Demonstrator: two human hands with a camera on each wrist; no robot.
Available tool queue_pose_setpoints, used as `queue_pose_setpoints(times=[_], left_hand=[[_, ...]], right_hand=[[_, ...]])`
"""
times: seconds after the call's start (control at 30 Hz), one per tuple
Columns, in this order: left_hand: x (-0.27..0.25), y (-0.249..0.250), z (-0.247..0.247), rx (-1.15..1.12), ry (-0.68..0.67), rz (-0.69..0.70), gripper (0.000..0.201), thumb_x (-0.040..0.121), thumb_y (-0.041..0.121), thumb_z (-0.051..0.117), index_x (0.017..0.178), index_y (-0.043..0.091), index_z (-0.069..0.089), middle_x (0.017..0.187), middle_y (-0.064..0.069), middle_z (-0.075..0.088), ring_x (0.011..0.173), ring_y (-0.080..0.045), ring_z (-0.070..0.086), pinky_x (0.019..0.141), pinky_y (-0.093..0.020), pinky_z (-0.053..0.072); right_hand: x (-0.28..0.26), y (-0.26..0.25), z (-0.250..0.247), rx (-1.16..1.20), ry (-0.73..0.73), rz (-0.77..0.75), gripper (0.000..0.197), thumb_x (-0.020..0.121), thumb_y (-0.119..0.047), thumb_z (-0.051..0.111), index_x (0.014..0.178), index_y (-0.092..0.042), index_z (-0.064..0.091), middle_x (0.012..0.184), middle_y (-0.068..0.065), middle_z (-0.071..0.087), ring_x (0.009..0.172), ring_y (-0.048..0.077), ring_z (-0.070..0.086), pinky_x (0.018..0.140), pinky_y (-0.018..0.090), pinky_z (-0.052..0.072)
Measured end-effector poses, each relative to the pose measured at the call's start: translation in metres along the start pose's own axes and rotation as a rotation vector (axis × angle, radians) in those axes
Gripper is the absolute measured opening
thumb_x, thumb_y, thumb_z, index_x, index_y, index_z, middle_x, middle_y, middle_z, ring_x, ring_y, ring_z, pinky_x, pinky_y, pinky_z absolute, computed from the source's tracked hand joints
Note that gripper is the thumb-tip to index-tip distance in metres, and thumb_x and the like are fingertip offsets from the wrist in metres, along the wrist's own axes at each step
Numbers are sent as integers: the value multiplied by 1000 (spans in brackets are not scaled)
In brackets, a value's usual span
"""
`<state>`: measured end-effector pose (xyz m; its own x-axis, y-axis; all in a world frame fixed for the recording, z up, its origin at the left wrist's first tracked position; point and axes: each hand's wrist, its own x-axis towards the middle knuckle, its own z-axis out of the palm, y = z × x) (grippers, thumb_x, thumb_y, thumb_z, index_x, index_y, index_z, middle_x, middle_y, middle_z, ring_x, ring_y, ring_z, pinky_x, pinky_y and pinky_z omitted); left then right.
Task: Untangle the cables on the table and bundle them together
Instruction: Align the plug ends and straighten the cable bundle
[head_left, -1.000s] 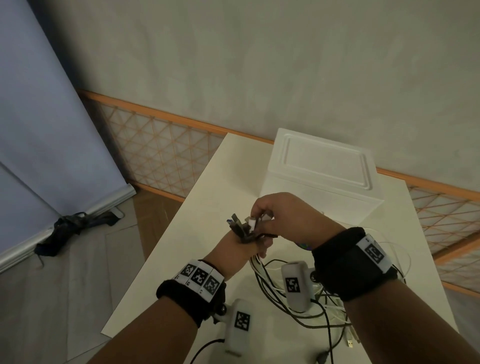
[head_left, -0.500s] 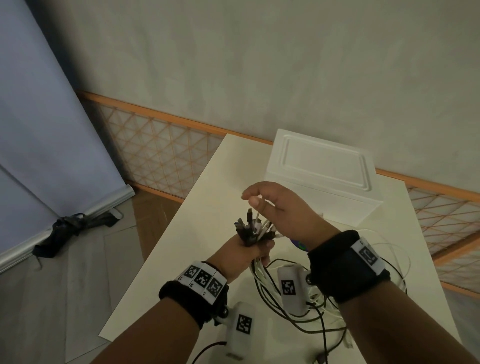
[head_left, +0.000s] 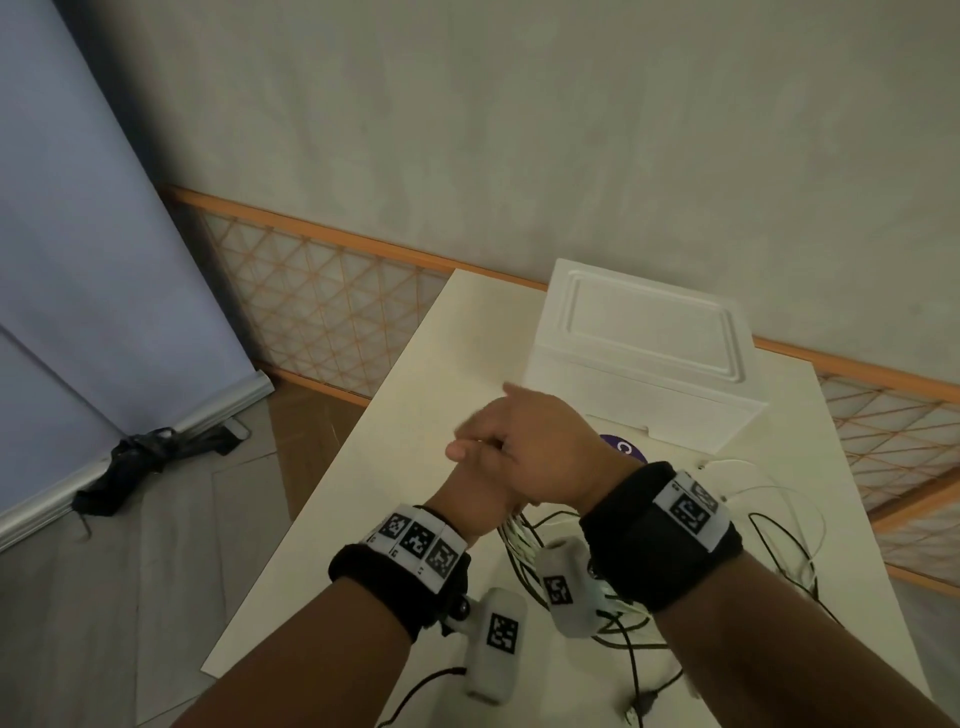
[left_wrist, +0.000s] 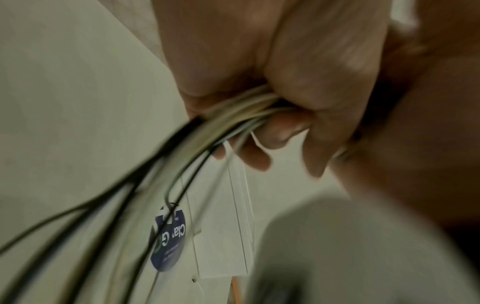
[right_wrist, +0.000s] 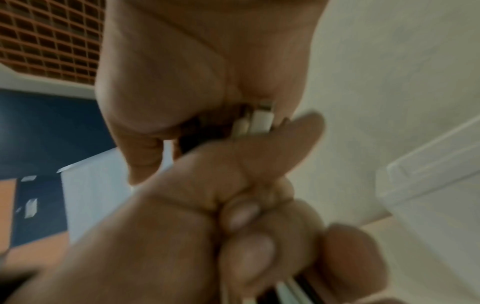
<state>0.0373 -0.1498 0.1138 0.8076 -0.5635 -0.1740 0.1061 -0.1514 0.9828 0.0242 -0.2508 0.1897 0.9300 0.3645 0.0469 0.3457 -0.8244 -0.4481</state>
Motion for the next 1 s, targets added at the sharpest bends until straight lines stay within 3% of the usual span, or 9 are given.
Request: queue_pose_setpoints(times=[0.2,0.3,0.4,0.47,0.57,0.63,0.8,0.9,1.0], left_hand=[[2,-12,-12,-278,86,11,19,71,19,79,88,24,72,92,6,73,99,-12,66,94,-31,47],[1,-6,-9,-393,189,21,23,73,16,79,92,23,70,90,3,74,93,-13,67,90,-34,49],[1,-9,-5,-368,211,-28,52,56,41,88,100,21,69,103,-6,72,101,-20,67,94,-38,50],[-2,-11,-11,-317,166,-48,56,55,39,84,105,17,69,107,-10,71,105,-23,66,96,-41,51],[-10,-19,-29,-323,8,20,45,54,25,88,96,18,74,105,-13,71,105,-26,65,95,-40,51],[-19,-20,-33,-379,-26,59,60,45,42,92,95,16,73,102,-11,71,104,-25,64,96,-39,50],[-19,-16,-56,-392,300,50,73,54,69,67,106,21,53,119,-21,60,96,-21,61,96,-44,48],[-17,-4,-73,-465,177,25,82,64,83,54,120,24,57,122,-7,64,100,-15,64,80,-30,51],[-18,10,-61,-526,151,52,65,84,62,34,109,10,65,96,-6,68,92,-20,60,82,-31,47]], right_hand=[[-22,32,1,574,265,298,61,70,-12,57,129,-21,43,134,-9,48,131,8,40,107,25,34],[-23,30,29,579,-56,435,71,69,-6,66,131,-19,33,116,2,63,107,12,59,86,27,50],[-19,32,62,657,65,363,68,65,-6,70,129,-13,48,110,-1,67,99,8,65,87,36,54],[-20,32,68,640,78,342,48,74,-2,68,119,-9,56,94,1,68,82,8,65,70,33,54],[-22,29,74,644,99,373,43,80,-32,67,116,-15,52,99,3,68,88,14,65,76,43,55],[-19,27,75,546,70,362,51,74,-51,62,114,-21,52,102,-4,67,93,14,64,82,46,53],[-19,11,65,312,130,399,46,85,-41,62,124,-20,48,109,0,67,99,21,63,82,33,49],[-20,2,67,188,54,335,33,90,-38,58,116,-20,51,104,2,67,95,22,62,75,30,46],[-18,-5,73,91,2,279,29,91,-39,55,110,-17,51,98,3,66,90,22,62,67,28,41]])
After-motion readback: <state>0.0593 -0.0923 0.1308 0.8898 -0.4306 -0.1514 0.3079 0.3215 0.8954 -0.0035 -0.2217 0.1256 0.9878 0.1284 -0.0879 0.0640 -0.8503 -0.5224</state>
